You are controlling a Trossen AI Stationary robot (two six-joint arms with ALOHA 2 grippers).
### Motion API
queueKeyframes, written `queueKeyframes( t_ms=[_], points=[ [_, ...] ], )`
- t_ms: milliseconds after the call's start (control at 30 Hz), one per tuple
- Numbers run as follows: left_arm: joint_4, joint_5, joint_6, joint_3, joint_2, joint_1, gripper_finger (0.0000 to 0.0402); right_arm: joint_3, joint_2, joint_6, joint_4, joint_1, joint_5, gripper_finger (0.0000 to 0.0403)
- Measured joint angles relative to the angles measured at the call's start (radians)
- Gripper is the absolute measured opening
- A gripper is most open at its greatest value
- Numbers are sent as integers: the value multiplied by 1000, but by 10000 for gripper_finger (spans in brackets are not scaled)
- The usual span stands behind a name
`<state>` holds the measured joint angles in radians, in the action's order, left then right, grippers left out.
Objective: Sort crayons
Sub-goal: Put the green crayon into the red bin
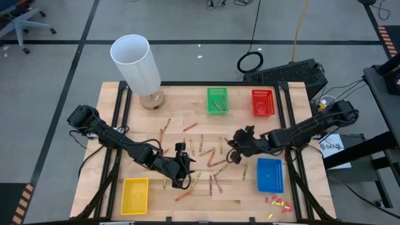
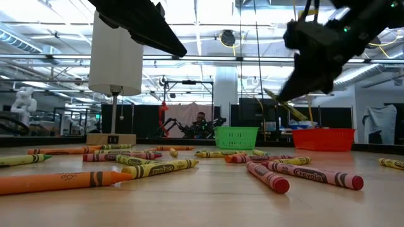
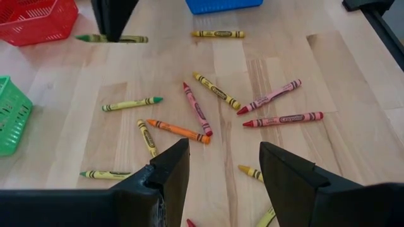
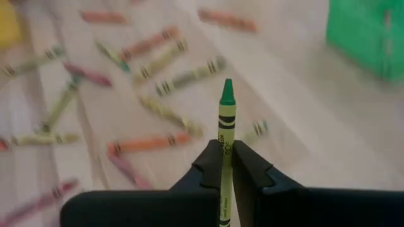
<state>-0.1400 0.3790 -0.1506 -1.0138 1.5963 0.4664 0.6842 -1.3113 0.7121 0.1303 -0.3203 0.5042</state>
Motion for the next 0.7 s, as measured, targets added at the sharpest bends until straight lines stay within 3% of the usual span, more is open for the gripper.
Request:
queueKeyframes(
  t_ms=[167, 700],
  points=[
    [1, 0, -1, 0, 0, 1, 190, -63, -1, -65, -212, -48, 102, 2],
    [23, 0, -1, 0, 0, 1, 190, -85, 0, -405, -628, -114, 100, 2]
  ],
)
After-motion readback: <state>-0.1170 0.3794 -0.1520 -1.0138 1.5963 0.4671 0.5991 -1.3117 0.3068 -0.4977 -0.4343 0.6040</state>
